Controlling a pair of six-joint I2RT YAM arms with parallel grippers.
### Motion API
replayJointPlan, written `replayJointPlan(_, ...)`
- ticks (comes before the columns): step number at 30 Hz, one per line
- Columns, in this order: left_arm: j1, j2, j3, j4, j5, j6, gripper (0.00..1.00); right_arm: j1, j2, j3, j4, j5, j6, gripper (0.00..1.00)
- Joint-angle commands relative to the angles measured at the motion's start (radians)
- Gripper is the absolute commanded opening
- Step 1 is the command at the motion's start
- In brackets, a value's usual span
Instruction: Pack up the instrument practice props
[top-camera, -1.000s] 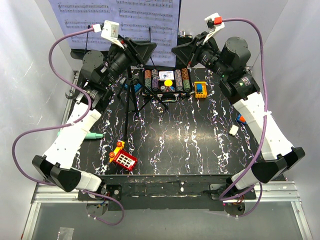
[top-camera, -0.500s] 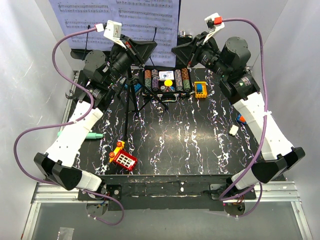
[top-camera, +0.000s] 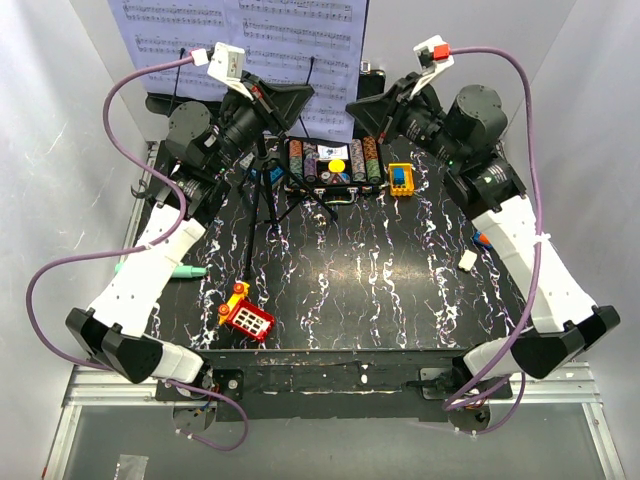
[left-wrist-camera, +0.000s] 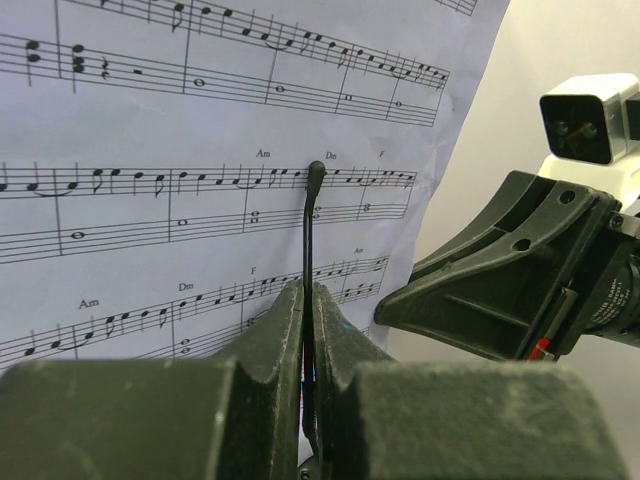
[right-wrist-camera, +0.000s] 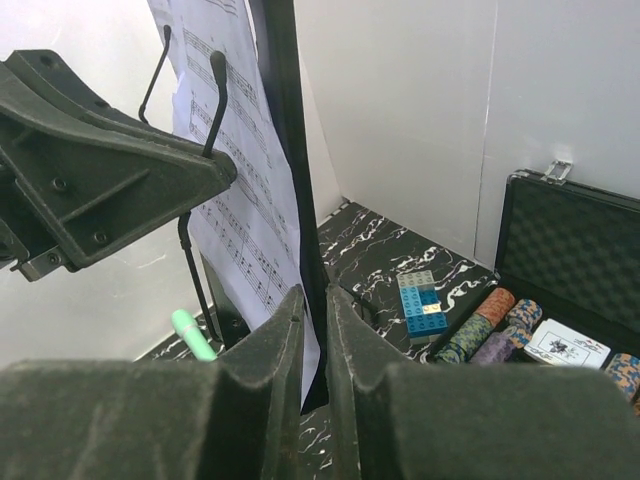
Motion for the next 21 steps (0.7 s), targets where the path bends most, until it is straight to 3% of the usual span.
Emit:
replayJointPlan(1,0.003,-0.048,-0.007,0.022,-0.058,0.039,0.00,-0.007,-0.088,-0.029,0.019,0.023,0.007,0.01)
replayJointPlan(9,0.003,-0.051,-0.027,0.021,-0.073,0.044,0.00,-0.012,-0.105,-0.034,0.008,0.022,-0.001,0.02)
replayJointPlan(14,0.003,-0.056,-0.033,0.021,-0.076,0.047,0.00,-0.012,-0.096,-0.024,0.007,0.020,0.002,0.29)
replayJointPlan(18,0.003,-0.056,-0.030,0.019,-0.072,0.047,0.00,-0.012,-0.091,-0.015,0.004,0.028,0.002,0.45)
replayJointPlan(21,0.003,-0.054,-0.028,0.019,-0.070,0.047,0.00,-0.012,-0.088,-0.012,0.000,0.034,-0.001,0.50)
